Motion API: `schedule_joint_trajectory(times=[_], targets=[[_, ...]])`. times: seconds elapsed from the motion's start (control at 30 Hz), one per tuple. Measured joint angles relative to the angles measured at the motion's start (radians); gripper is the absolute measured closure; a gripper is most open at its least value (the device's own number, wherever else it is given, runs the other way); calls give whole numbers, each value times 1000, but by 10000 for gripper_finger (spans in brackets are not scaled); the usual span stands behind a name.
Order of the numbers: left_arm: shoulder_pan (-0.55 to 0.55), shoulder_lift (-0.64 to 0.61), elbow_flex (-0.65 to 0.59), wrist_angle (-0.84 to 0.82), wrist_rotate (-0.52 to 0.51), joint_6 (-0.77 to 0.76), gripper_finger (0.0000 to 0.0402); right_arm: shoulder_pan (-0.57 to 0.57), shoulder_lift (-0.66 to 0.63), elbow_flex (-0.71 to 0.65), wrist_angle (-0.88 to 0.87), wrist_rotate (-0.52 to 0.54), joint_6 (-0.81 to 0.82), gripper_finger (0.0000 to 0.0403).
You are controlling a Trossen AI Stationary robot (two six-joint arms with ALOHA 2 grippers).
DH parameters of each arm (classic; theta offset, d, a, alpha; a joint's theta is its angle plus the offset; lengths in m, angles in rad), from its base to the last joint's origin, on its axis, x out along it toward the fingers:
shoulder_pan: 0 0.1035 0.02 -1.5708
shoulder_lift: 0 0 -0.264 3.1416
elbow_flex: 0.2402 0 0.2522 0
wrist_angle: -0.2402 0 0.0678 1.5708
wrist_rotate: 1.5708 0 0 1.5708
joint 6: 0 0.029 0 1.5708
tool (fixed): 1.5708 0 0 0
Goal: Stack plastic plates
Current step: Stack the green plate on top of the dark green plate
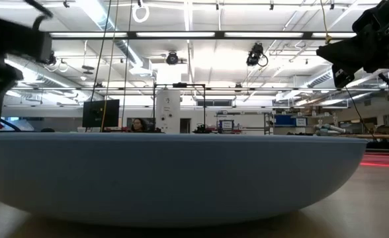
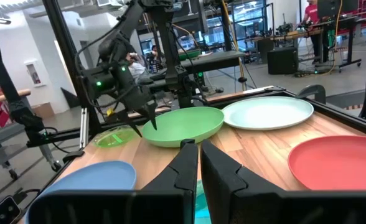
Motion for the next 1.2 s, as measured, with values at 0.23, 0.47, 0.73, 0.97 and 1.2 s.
schedule_joint_trajectory(times=[0.23, 0.47, 0.73, 0.97, 1.2], targets=[[12, 1, -41, 81, -1, 41, 173, 0, 0, 0, 0, 0, 0, 373], [12, 22, -41, 74, -1, 188, 184, 0, 0, 0, 0, 0, 0, 373], [15, 46, -41, 85, 10, 321, 233, 0, 0, 0, 0, 0, 0, 373], [23, 46, -41, 86, 10, 393, 319, 0, 0, 0, 0, 0, 0, 373], [22, 44, -20, 54, -22, 440, 377, 0, 0, 0, 0, 0, 0, 373]])
